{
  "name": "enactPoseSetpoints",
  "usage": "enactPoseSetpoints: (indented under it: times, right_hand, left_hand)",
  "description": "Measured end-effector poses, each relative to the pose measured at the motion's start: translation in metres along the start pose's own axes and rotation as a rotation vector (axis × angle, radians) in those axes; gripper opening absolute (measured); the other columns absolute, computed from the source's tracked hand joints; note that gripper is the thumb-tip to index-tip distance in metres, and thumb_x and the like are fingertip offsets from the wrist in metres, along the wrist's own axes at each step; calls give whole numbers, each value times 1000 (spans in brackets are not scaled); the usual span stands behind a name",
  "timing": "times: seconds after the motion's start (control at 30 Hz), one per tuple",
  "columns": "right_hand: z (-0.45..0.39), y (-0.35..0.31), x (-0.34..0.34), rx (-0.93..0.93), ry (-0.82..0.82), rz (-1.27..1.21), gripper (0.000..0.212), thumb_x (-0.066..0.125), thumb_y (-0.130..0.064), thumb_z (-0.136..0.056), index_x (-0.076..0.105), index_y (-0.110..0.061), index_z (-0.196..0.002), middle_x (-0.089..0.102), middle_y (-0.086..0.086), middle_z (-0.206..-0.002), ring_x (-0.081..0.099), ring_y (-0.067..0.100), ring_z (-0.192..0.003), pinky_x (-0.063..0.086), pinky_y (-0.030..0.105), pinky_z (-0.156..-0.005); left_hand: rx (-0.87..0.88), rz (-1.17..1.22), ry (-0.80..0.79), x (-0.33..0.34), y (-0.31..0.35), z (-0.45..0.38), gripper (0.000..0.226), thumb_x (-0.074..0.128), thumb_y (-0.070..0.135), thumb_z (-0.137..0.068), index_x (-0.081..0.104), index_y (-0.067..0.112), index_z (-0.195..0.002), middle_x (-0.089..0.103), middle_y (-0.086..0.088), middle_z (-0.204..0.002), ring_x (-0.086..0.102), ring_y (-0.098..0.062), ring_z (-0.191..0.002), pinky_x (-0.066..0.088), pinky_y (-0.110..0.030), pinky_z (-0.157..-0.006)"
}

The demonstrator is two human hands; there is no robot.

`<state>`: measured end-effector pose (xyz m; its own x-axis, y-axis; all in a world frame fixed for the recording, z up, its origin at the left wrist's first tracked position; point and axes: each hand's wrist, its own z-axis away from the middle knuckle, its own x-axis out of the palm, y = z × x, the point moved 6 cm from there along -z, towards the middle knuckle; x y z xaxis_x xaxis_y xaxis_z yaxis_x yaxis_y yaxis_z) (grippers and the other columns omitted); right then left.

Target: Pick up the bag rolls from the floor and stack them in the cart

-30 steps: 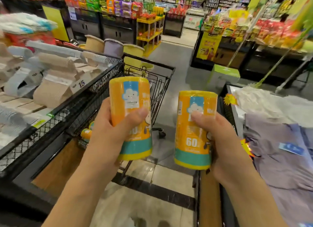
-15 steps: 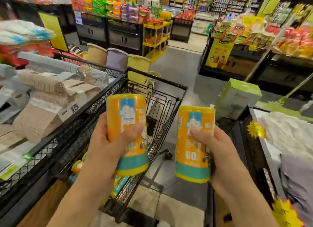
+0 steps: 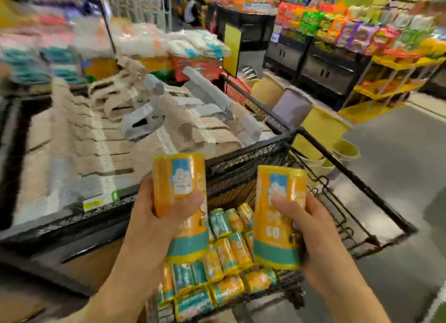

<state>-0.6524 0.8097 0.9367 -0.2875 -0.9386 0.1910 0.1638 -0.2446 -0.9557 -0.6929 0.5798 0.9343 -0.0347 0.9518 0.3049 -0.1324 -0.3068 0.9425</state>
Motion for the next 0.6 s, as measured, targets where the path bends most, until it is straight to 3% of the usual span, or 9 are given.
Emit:
enactPoseSetpoints:
  times: [0.13,0.33,0.5,0.6]
  right_hand:
    - [-44,19,16,95,-139,40,43,88,-24,-68,71,-19,-107,78,10,-96,75,26,-81,63,42,-67]
    - [-76,61,38,189,-268,137,43,77,-32,-71,68,-19,-111,77,9,-99,75,26,-86,62,50,-80]
    - [-95,107,47,256,-335,227,53,84,-43,-71,66,-24,-117,77,3,-106,75,25,-97,58,57,-89]
    - [-108,146,52,307,-343,323,68,85,-58,-65,62,-28,-122,75,-3,-108,74,20,-98,59,54,-89]
  left_hand:
    - [6,-44,199,-22,-14,-11,64,95,26,-53,63,33,-109,77,0,-100,75,-26,-83,61,-45,-68]
    - [-43,-84,369,-58,-52,-4,60,86,40,-54,63,32,-108,76,-1,-100,75,-22,-84,61,-40,-68]
    - [-144,-162,467,-76,-92,-7,60,94,36,-60,61,31,-110,76,2,-96,75,-20,-83,61,-41,-68]
    - [-202,-204,518,-86,-122,-18,51,86,27,-72,58,28,-115,76,2,-97,75,-18,-82,62,-40,-67]
